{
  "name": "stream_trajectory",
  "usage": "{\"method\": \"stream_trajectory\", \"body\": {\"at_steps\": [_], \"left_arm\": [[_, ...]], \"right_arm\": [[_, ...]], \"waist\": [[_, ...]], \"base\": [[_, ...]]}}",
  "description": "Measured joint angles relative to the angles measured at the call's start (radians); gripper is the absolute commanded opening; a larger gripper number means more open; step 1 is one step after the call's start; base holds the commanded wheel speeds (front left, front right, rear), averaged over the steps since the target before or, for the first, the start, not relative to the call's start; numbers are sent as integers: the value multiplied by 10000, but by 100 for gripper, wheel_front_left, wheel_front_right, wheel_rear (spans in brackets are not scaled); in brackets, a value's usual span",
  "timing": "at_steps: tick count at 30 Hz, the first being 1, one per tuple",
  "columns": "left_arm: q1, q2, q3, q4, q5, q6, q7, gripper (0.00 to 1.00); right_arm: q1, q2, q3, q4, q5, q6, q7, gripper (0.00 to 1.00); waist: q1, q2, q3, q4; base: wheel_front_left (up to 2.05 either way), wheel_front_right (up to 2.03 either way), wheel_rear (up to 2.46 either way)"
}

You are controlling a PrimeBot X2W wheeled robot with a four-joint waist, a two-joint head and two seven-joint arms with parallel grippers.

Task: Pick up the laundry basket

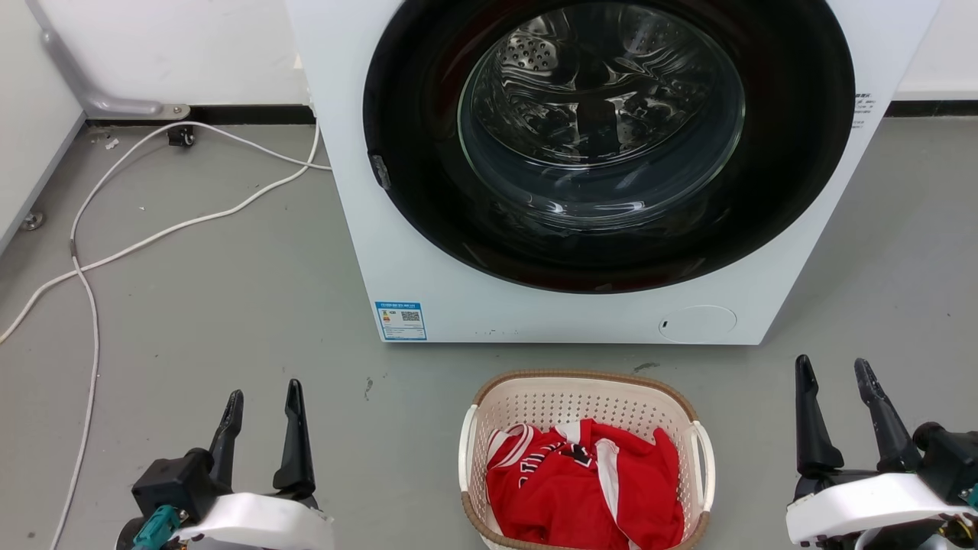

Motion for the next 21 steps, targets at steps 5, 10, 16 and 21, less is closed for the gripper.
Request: {"method": "stream_trajectory", "body": {"at_steps": [5, 10, 16, 21], "left_arm": [[37, -13, 25, -38, 433, 0, -107, 100], [62, -36, 36, -44, 874, 2, -219, 100], [110, -75, 86, -54, 1325, -12, -345, 100], [174, -123, 203, -46, 1607, -56, -437, 100]], "right_arm": [[20, -2, 6, -104, -376, 0, -111, 100], [75, -2, 23, -197, -698, 2, -213, 100], [130, -4, 31, -230, -1064, 2, -316, 100], [169, -4, 13, -245, -1413, 2, -428, 100]], "waist": [[0, 0, -12, 8], [0, 0, -26, 22], [0, 0, -36, 44], [-1, 0, -28, 57]], "base": [[0, 0, 0], [0, 0, 0], [0, 0, 0], [0, 0, 0]]}}
